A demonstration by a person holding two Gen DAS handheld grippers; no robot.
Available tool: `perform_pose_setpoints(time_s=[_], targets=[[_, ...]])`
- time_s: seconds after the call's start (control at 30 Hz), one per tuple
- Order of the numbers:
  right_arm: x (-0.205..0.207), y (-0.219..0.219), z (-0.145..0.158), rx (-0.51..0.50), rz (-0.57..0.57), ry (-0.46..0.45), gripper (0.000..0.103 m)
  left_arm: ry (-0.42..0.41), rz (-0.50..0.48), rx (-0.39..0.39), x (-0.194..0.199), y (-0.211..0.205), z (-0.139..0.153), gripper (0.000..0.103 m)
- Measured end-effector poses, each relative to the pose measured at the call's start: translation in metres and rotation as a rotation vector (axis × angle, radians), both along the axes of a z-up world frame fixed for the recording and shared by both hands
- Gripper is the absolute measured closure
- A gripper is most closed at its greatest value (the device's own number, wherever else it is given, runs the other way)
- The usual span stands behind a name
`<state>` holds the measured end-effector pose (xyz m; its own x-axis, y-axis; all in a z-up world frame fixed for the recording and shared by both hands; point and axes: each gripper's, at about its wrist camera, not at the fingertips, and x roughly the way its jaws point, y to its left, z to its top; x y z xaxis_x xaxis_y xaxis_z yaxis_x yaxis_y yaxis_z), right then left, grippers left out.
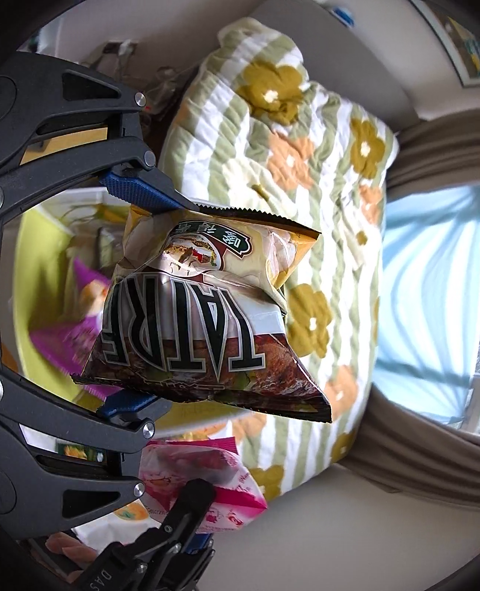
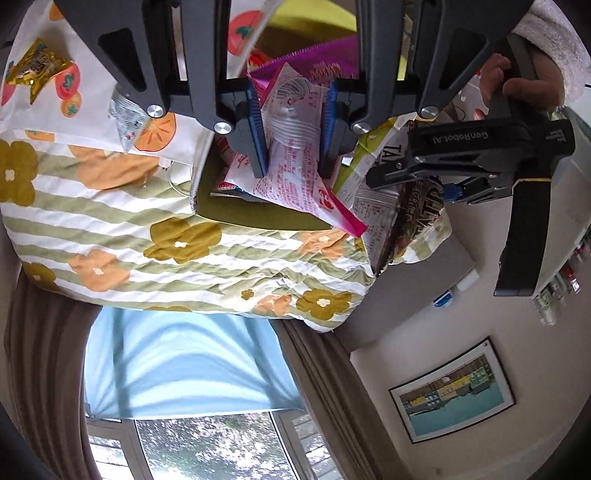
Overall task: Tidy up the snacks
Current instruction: 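Carry both bags over the box and release them inside with both tools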
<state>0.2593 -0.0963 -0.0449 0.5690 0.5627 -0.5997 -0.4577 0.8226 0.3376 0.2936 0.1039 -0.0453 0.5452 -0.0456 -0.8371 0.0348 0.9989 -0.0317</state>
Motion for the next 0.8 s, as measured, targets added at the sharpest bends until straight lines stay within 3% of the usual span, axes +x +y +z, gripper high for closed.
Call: perform_pose_setpoints(time_s=[0.17, 0.23, 0.33, 0.6, 0.8], targets=[[0.021, 0.016, -0.013, 0.002, -0.080, 0.059, 0.078, 0.082, -0.065, -0.011, 0.041, 0.016, -0.032, 0.020], [0.025, 0.020, -0.017, 0.005, -0.102, 0.079, 0.078, 0.101, -0.080, 0.011, 0.051, 0.017, -0.044, 0.010], [0.034, 0.026, -0.025, -0.014, -0.119, 0.103, 0.078, 0.114, -0.091, -0.029, 0.058, 0.023, -0.053, 0.002], [0.047, 0.035, -0.038, -0.051, -0.121, 0.128, 0.078, 0.130, -0.005, -0.083, 0.035, 0.054, -0.067, 0.002], [0.050, 0.036, -0.040, -0.029, -0.113, 0.137, 0.078, 0.145, 0.036, -0.058, 0.023, 0.060, -0.069, 0.001]])
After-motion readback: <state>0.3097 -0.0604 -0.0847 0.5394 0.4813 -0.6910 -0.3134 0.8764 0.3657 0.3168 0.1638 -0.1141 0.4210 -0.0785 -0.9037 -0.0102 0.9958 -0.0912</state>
